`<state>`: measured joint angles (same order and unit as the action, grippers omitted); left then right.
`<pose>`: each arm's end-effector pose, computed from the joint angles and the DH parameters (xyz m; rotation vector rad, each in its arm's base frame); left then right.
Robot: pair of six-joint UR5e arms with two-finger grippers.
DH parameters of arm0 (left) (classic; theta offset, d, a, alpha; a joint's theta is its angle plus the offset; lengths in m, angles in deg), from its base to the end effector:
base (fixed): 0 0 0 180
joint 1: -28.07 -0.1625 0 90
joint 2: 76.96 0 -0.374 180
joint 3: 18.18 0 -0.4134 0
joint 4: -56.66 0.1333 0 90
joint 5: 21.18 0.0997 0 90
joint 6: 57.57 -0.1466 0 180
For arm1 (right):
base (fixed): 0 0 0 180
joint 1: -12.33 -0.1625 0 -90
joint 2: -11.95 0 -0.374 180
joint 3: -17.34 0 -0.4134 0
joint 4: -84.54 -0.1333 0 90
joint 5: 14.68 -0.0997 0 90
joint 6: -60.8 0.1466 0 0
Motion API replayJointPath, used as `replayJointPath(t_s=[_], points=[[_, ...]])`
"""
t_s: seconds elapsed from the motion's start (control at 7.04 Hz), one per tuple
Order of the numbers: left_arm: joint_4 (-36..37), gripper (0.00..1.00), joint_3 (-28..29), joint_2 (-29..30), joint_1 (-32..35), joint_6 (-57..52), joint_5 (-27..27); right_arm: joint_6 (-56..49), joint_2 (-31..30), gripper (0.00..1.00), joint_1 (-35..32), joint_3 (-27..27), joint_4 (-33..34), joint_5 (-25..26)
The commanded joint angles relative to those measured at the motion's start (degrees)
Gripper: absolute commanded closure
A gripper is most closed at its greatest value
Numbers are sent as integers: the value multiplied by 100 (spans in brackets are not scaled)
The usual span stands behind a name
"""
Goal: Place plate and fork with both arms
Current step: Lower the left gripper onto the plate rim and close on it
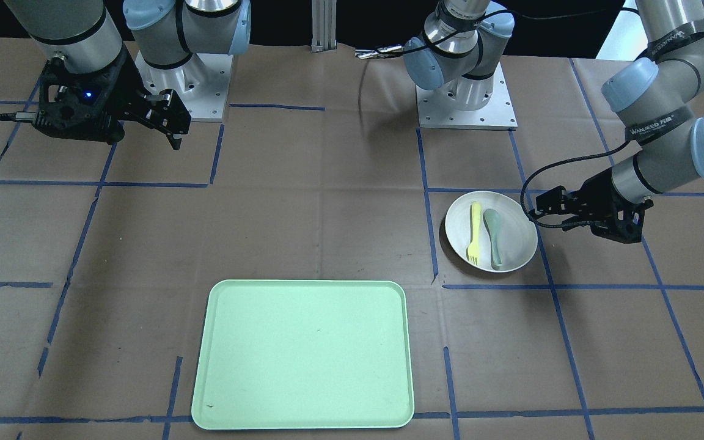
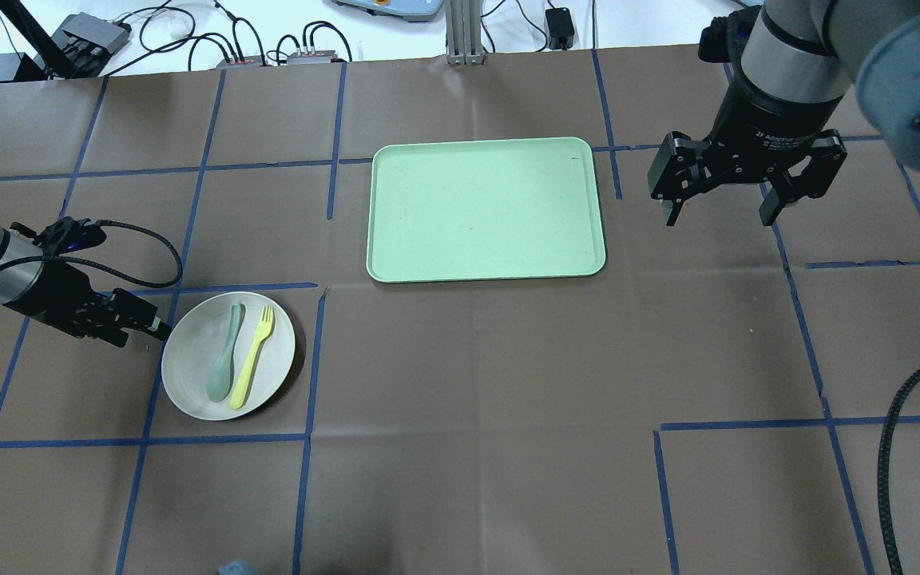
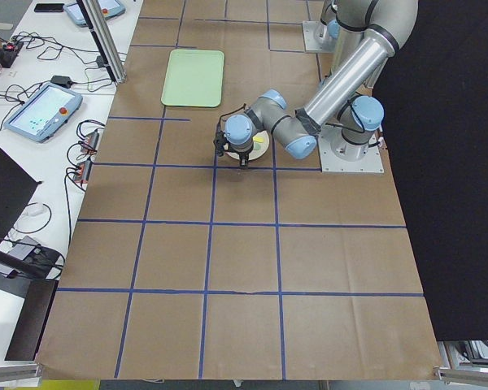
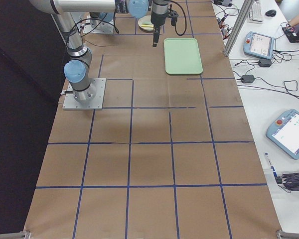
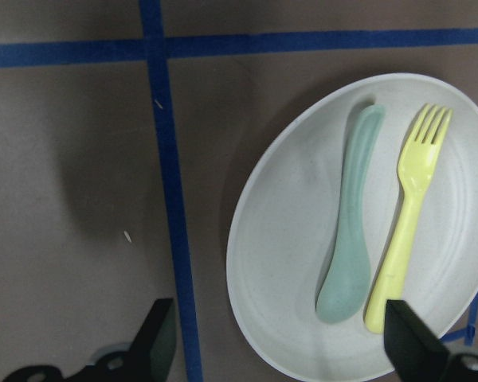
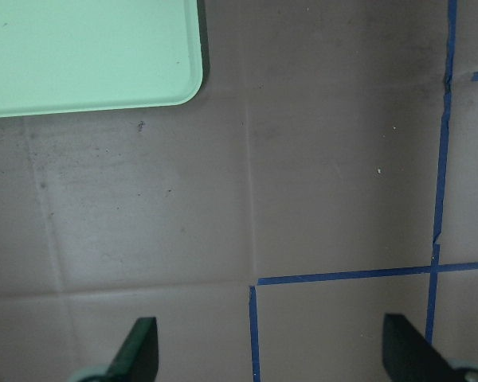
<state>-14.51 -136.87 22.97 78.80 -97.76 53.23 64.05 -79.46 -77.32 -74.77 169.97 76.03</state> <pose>0.1407 -0.4449 0.1062 0.0430 -2.7119 -0.1265 0.1285 -0.4908 0.3762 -0.0972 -3.1221 -0.1432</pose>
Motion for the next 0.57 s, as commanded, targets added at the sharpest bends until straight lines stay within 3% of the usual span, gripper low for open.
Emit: replayJointPath(t_s=[0.0, 0.43], points=[[24, 8, -250, 1, -133, 484, -251, 0, 0, 0, 0, 0, 0, 0], [1147, 4, -786, 1, -142, 521, -243, 0, 0, 0, 0, 0, 0, -9]])
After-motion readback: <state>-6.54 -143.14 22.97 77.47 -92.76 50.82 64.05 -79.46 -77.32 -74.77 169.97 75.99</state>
